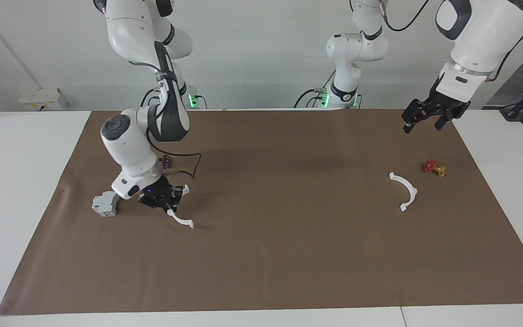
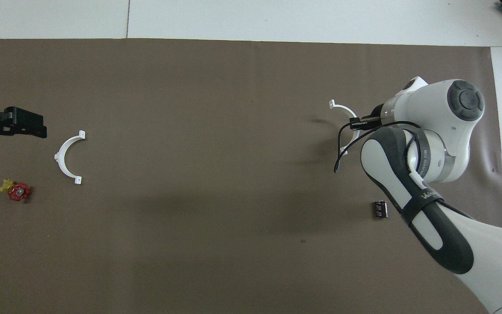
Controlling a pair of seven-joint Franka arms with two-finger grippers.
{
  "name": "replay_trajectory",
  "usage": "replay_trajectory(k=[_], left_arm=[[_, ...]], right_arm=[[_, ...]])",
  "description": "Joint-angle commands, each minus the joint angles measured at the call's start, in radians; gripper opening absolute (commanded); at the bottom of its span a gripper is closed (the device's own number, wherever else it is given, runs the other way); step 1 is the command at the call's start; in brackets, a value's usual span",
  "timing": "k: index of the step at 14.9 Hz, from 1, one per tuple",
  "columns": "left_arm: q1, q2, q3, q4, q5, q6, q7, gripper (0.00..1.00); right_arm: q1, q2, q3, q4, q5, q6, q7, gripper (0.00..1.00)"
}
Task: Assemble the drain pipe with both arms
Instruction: 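Carry the half-ring with the right gripper toward the table center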
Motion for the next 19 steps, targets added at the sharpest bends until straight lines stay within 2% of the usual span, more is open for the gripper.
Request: replay_trajectory(k=[1,5,9,13,19], left_arm=[[-0.006,-0.027,0.005,-0.033,-0.011,0.017,0.005,1.00],[-0.006,-0.027,0.005,-0.034,-0.011,0.017,0.005,1.00],[-0.007,-0.030,0.005,-0.037,-0.011,0.017,0.005,1.00],[-0.007,-0.030,0.005,-0.037,-0.011,0.018,0.005,1.00],[-0.007,-0.032,0.007,-0.045,-0.011,0.020,0.005,1.00]], right_arm=[[0.095,-0.009,-0.001,0.001,-0.052,-0.019,0.216,0.00],[0.247,0.007,-0.003,0.004,-0.069,-0.016,0.438,0.00],[0.351,0.074,0.000,0.042,-0.187,-0.002,0.642,0.00],[0.394,0.112,0.002,0.064,-0.187,0.005,0.724,0.00],[0.408,0.125,0.002,0.058,-0.193,0.039,0.729,0.00]])
